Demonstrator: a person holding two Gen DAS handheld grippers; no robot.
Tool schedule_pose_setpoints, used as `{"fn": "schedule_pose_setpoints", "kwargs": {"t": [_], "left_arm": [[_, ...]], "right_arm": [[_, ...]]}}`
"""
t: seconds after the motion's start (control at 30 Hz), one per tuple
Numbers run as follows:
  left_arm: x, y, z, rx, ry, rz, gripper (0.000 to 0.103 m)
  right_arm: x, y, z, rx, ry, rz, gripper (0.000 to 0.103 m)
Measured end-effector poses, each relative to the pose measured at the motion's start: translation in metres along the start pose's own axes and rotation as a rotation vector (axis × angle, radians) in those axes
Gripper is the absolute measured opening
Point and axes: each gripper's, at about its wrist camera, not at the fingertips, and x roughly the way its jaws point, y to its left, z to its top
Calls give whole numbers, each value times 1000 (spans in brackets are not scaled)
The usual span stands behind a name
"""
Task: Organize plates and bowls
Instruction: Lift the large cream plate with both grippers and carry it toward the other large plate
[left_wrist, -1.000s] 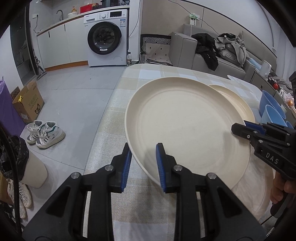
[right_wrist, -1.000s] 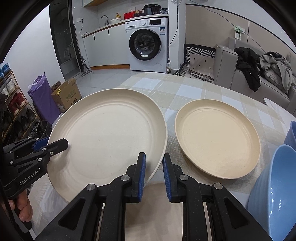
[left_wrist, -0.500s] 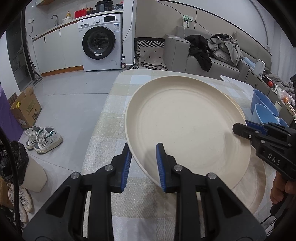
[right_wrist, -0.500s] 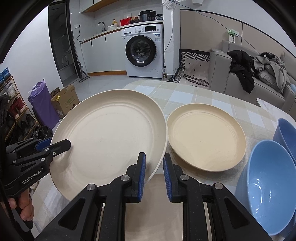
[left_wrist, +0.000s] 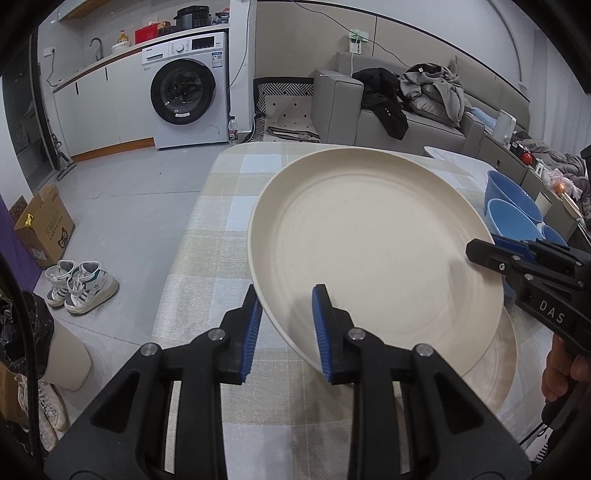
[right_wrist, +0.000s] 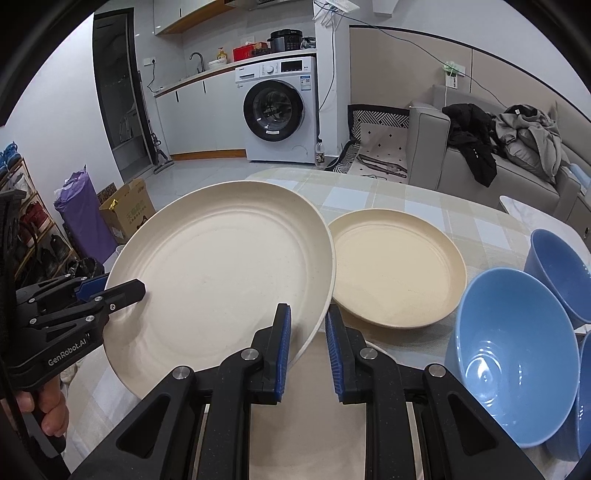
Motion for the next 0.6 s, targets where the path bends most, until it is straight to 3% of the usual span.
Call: {"fn": "schedule_pose_setpoints", "kwargs": {"t": [0.6], "left_arm": [[-16,-30,-6,81,15,-30,25]], "right_arm": [[-31,-9,-20,39,-15,-26,21]]}}
